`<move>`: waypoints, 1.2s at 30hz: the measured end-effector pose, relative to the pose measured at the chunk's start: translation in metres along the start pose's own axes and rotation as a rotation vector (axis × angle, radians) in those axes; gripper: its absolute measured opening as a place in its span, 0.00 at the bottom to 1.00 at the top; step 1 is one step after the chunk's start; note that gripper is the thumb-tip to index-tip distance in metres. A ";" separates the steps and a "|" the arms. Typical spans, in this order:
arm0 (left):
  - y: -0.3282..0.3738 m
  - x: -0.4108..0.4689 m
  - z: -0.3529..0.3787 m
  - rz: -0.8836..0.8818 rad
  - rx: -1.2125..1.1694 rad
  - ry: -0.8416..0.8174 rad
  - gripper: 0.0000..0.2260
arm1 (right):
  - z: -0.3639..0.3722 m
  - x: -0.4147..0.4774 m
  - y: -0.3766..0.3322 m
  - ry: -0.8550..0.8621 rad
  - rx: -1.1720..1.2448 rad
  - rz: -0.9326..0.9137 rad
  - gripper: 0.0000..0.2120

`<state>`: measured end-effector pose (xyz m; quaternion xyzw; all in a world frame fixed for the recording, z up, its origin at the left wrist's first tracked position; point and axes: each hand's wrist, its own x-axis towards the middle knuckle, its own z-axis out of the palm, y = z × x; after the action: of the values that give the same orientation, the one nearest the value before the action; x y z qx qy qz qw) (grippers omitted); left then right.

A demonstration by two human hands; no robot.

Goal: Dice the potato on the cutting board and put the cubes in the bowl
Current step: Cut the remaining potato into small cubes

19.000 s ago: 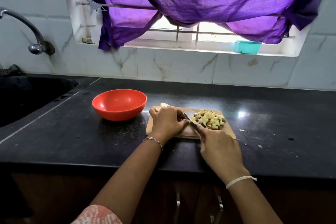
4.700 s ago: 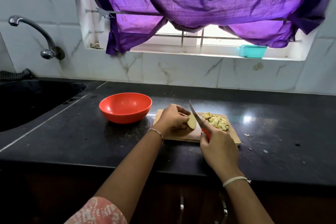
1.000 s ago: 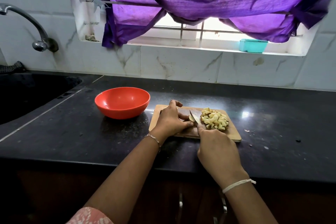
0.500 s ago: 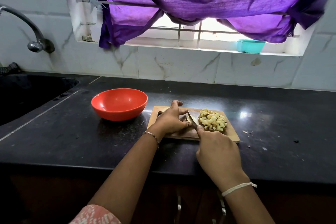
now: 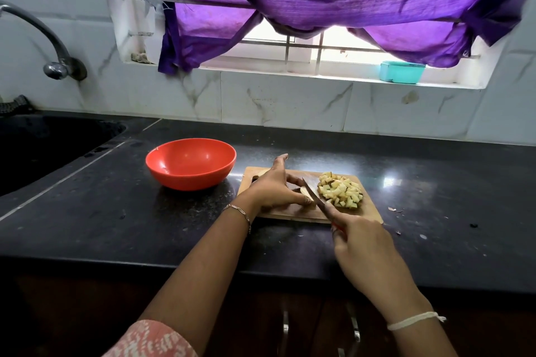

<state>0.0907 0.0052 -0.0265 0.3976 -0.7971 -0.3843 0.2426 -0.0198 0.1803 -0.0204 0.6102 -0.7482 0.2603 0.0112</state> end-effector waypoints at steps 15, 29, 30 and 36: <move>-0.002 -0.005 0.003 0.013 -0.026 0.113 0.50 | 0.019 -0.002 -0.009 0.037 -0.094 0.016 0.29; -0.005 -0.003 0.004 0.008 -0.087 0.109 0.49 | 0.003 0.005 -0.029 -0.006 -0.324 -0.085 0.21; -0.005 -0.003 0.004 0.009 -0.082 0.108 0.48 | 0.003 0.005 -0.032 -0.002 -0.328 -0.092 0.20; -0.006 -0.002 0.000 -0.012 -0.113 0.072 0.47 | 0.006 0.013 -0.038 -0.015 -0.306 -0.121 0.17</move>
<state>0.0945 0.0044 -0.0310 0.4013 -0.7625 -0.4158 0.2909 0.0137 0.1616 -0.0074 0.6471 -0.7412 0.1374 0.1140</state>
